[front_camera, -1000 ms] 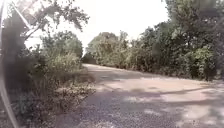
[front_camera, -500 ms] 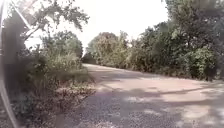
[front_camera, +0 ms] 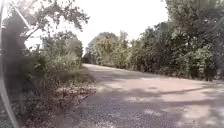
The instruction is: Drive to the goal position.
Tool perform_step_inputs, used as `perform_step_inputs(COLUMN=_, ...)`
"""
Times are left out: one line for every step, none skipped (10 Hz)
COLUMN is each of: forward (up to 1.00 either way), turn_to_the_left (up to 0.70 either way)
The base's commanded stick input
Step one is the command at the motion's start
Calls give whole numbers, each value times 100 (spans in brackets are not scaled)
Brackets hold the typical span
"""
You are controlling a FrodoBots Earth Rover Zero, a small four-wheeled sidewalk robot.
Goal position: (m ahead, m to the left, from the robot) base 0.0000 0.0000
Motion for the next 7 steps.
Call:
perform_step_inputs(forward=6, turn_to_the_left=0)
perform_step_inputs(forward=5, turn_to_the_left=0)
perform_step_inputs(forward=5, turn_to_the_left=0)
perform_step_inputs(forward=5, turn_to_the_left=0)
perform_step_inputs(forward=5, turn_to_the_left=0)
perform_step_inputs(forward=5, turn_to_the_left=0)
perform_step_inputs(forward=5, turn_to_the_left=0)
